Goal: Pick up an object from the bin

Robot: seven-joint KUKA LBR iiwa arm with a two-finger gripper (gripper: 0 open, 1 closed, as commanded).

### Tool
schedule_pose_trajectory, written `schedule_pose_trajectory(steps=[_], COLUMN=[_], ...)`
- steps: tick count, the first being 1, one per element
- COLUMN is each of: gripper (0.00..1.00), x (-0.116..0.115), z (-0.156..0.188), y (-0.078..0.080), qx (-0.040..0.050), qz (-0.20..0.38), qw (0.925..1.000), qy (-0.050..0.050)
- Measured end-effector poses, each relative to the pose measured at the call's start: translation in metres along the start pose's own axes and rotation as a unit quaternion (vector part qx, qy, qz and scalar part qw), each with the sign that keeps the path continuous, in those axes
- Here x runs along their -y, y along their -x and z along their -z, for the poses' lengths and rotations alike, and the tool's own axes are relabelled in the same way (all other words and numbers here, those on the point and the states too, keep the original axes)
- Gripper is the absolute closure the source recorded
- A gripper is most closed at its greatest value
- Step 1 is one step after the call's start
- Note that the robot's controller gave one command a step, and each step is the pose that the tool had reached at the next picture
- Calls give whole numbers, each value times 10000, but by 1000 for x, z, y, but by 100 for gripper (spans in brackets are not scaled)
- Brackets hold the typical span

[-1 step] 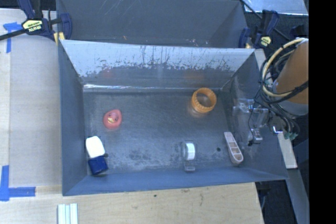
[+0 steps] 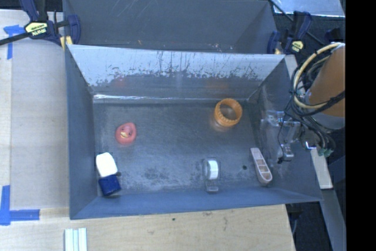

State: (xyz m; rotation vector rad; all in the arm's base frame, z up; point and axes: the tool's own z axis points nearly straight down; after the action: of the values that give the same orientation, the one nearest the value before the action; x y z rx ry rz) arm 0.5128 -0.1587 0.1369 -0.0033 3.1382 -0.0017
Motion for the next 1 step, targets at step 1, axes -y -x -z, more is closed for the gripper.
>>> schedule_pose_trajectory(steps=[1], gripper=[0], x=[-16], z=[-68], y=[34], qx=[4], qz=[-333], qw=[9994], qy=[1])
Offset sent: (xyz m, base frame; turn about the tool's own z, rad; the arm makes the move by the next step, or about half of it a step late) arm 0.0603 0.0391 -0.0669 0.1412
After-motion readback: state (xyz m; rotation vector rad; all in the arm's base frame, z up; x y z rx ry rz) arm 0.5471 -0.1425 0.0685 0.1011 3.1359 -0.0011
